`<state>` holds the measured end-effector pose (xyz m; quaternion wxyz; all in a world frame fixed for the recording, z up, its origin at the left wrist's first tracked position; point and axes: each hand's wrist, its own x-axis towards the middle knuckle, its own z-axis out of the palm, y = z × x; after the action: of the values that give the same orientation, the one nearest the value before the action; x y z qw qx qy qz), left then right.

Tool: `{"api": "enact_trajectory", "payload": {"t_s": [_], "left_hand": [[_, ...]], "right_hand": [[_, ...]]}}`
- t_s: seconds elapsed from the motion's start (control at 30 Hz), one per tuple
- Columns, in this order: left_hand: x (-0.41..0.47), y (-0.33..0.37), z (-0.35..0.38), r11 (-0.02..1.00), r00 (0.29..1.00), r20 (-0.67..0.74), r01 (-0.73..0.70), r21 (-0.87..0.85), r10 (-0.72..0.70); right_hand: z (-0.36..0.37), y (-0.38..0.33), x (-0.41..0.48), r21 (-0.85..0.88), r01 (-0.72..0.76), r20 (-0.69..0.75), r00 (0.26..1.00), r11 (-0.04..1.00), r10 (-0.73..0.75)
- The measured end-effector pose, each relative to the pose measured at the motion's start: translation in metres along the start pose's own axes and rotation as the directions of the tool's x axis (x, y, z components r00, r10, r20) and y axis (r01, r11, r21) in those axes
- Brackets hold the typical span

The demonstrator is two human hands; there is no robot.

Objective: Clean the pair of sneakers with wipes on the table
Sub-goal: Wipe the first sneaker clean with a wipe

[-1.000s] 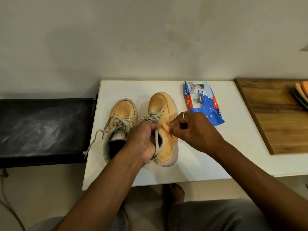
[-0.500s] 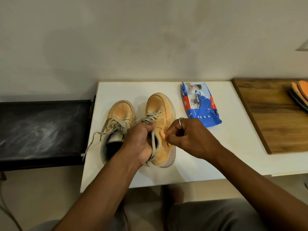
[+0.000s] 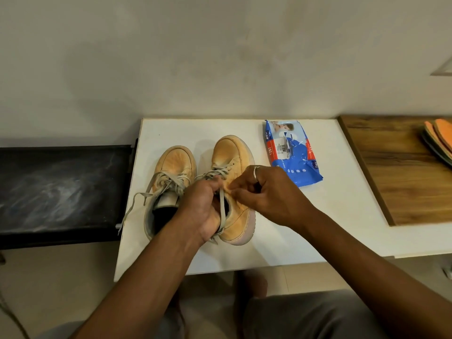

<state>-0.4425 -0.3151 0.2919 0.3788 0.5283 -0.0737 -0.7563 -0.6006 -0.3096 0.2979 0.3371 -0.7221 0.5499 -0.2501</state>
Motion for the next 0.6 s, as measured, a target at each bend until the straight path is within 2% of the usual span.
{"api": "enact_trajectory", "payload": {"t_s": [0.17, 0.3, 0.43, 0.53, 0.6], "left_hand": [[0.001, 0.0, 0.0, 1.0, 1.0, -0.006, -0.014, 0.005, 0.014], [0.0, 0.0, 0.0, 1.0, 1.0, 0.005, -0.007, -0.015, 0.007], [0.001, 0.0, 0.0, 1.0, 1.0, -0.02, -0.009, 0.005, 0.009], [0.0, 0.001, -0.001, 1.0, 1.0, -0.026, 0.012, -0.001, -0.012], [0.0, 0.003, -0.001, 1.0, 0.999, -0.03, 0.02, -0.008, -0.021]], "right_hand": [[-0.002, 0.001, 0.007, -0.077, 0.009, -0.068, 0.998, 0.997, -0.014], [0.001, -0.005, 0.0, -0.034, 0.102, 0.041, 0.994, 0.994, -0.1], [-0.004, 0.001, 0.002, -0.073, 0.0, -0.037, 0.999, 0.997, -0.003], [-0.003, 0.001, -0.006, 0.028, 0.022, 0.061, 0.998, 0.999, -0.024], [-0.003, 0.002, -0.008, 0.024, 0.007, 0.065, 0.998, 1.0, -0.009]]}}
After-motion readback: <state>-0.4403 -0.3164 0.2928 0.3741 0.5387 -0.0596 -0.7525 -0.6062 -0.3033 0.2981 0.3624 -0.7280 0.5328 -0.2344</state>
